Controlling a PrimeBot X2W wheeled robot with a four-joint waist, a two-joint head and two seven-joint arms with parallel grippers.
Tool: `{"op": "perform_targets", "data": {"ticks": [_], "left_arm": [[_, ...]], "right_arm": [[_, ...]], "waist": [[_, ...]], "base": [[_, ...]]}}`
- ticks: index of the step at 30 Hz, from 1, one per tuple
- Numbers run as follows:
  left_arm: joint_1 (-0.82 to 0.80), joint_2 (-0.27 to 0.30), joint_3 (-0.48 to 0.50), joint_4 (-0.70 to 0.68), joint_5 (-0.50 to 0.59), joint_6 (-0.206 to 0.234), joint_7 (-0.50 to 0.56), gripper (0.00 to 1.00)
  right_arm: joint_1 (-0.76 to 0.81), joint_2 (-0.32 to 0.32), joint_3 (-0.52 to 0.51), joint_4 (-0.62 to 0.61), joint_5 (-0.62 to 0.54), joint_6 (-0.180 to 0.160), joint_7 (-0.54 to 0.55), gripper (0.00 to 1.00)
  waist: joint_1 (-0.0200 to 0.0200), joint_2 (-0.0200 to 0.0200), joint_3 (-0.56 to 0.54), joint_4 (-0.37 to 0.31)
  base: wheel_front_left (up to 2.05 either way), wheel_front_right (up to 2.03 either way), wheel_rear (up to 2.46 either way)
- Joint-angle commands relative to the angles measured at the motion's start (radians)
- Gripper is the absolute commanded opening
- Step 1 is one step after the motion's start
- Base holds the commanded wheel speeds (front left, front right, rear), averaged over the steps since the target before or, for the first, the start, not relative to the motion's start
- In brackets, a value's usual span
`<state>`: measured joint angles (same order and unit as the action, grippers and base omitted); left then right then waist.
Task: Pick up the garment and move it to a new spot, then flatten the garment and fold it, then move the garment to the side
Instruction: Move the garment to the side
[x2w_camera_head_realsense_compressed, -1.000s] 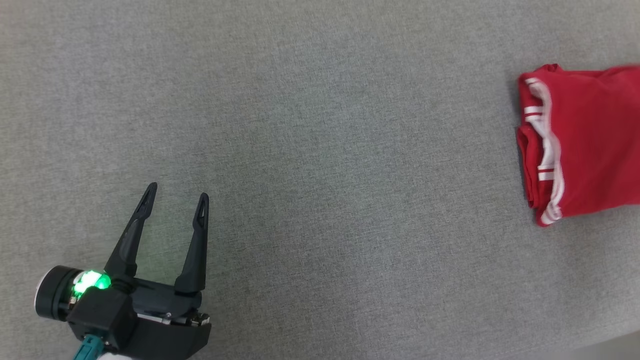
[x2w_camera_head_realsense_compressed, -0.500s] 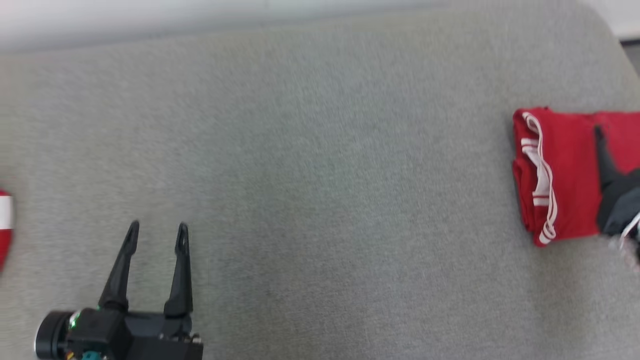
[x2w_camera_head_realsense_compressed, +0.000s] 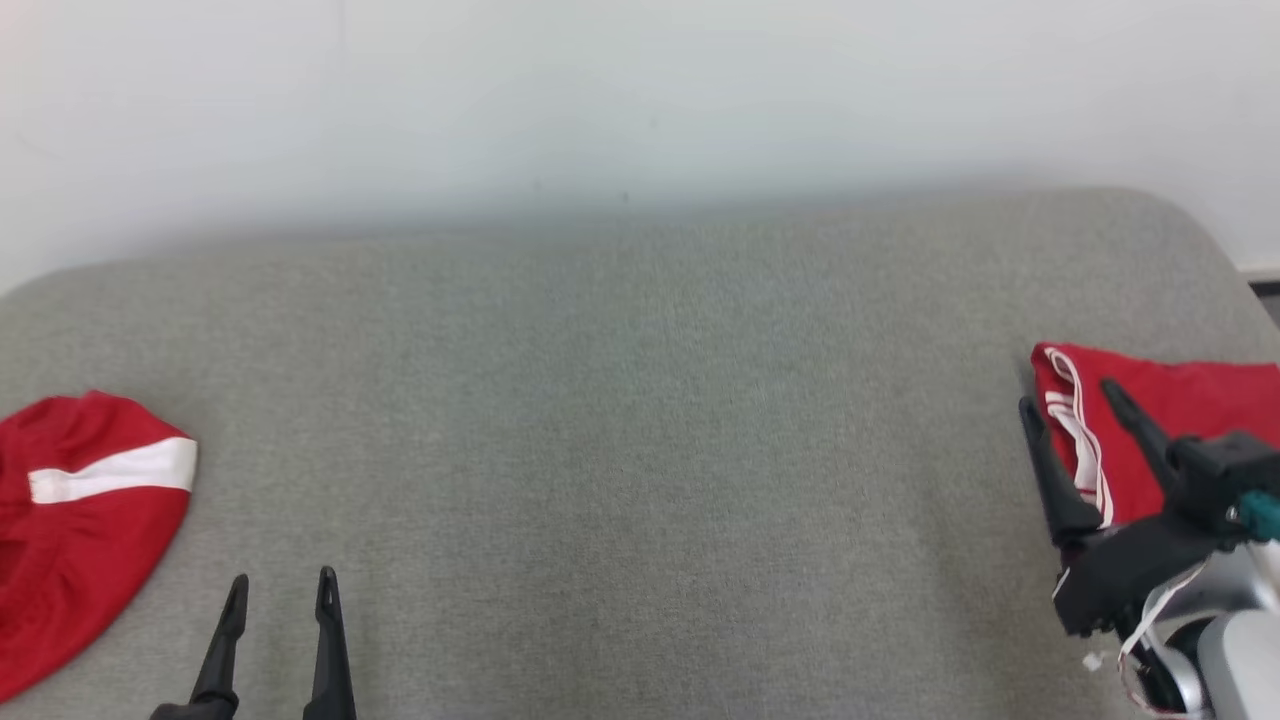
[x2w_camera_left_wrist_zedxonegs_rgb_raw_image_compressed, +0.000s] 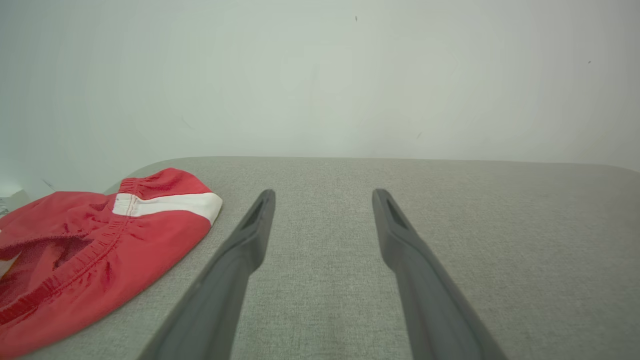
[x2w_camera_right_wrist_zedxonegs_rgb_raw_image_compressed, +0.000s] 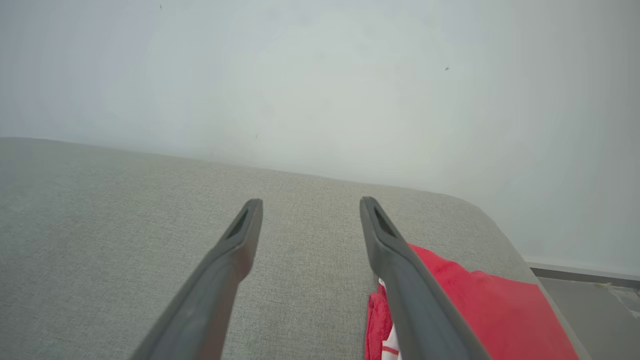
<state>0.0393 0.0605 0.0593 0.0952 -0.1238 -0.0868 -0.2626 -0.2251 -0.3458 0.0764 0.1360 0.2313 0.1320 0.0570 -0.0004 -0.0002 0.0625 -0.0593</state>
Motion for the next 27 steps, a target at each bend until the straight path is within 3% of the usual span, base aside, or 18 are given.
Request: {"op": "perform_targets", "data": {"ticks": [1,11,27], "left_arm": [[0.014,-0.005,0.002,0.006,0.003,0.003,-0.003,1.00],[0.043,-0.009,-0.025,0.041,0.037,0.007,-0.003,1.00],[0.071,-0.010,-0.033,0.074,0.042,0.006,-0.003,1.00]], "right_arm": [[0.021,0.010,0.003,-0.001,0.010,-0.003,-0.013,1.00],[0.156,0.158,-0.067,0.041,-0.006,-0.003,-0.134,1.00],[0.201,0.202,-0.016,0.148,-0.024,-0.003,-0.240,1.00]], "waist": [[0.0004,0.0002,-0.068,0.043],[0.0004,0.0002,-0.118,0.070],[0.0004,0.0002,-0.137,0.055]], "base": [[0.00,0.00,0.00],[0.00,0.00,0.00],[0.00,0.00,0.00]]}}
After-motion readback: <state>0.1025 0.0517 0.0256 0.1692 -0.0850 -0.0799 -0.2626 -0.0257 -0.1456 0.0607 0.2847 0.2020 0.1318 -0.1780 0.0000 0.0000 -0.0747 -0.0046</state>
